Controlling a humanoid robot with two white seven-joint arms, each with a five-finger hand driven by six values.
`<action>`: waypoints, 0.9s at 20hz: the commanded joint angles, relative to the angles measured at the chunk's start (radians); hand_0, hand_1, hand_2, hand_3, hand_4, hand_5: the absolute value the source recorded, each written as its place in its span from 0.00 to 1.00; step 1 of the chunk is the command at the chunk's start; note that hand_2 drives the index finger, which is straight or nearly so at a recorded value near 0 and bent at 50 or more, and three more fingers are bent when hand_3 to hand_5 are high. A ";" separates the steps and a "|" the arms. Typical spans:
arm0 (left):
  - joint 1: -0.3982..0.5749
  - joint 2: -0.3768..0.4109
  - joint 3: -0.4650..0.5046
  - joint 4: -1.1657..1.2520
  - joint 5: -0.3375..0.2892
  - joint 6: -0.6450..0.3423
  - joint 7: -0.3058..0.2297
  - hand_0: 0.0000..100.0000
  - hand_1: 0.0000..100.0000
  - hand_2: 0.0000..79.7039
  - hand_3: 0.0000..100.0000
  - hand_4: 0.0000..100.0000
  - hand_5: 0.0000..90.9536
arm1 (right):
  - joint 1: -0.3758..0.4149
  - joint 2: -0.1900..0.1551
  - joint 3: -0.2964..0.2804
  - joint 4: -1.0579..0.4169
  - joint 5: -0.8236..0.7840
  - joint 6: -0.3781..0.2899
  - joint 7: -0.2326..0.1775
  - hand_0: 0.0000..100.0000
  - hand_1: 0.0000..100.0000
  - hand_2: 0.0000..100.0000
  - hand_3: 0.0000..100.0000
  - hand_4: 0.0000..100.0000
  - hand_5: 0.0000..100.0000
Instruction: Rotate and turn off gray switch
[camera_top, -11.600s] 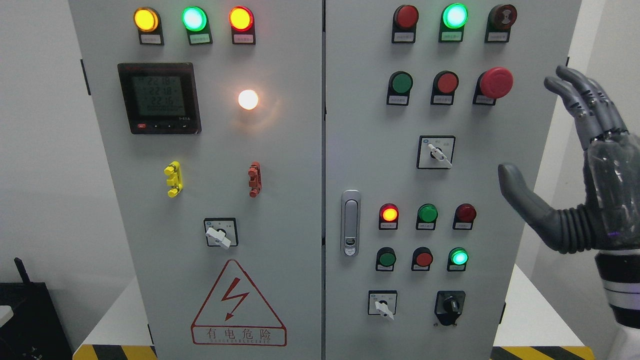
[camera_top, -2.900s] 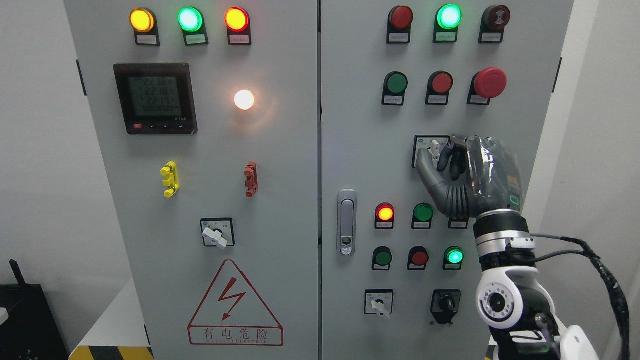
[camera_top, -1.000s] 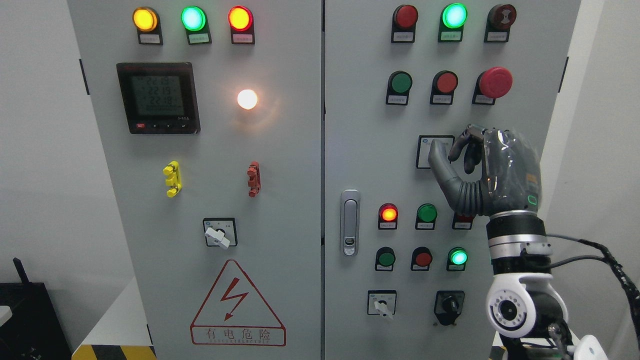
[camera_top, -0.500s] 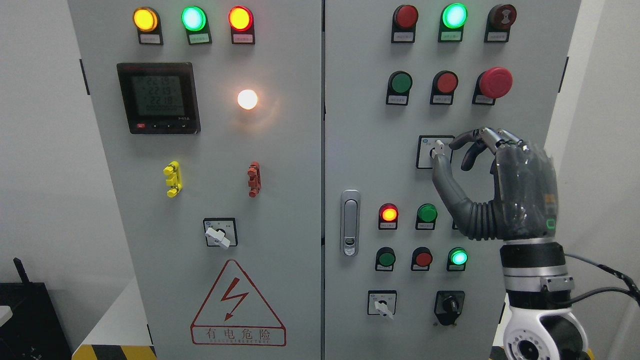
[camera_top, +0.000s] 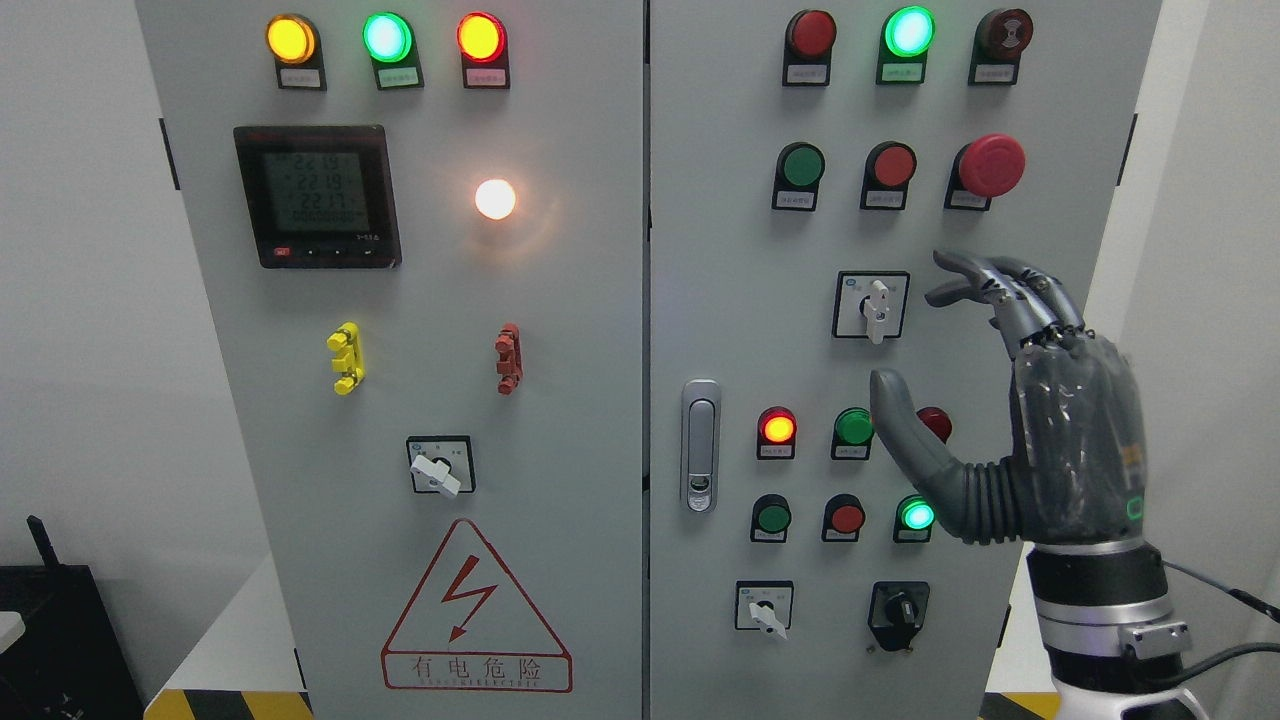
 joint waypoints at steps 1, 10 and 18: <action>0.000 0.000 0.032 0.023 -0.008 0.000 0.002 0.12 0.39 0.00 0.00 0.00 0.00 | 0.040 -0.010 -0.063 -0.042 0.001 -0.021 0.007 0.37 0.35 0.07 0.04 0.00 0.00; 0.000 0.000 0.032 0.023 -0.008 0.000 0.002 0.12 0.39 0.00 0.00 0.00 0.00 | 0.076 -0.010 -0.078 -0.042 0.001 -0.054 0.004 0.37 0.35 0.08 0.05 0.00 0.00; 0.000 0.000 0.032 0.023 -0.008 0.000 0.002 0.12 0.39 0.00 0.00 0.00 0.00 | 0.078 -0.007 -0.078 -0.042 0.000 -0.054 0.004 0.35 0.35 0.09 0.07 0.00 0.00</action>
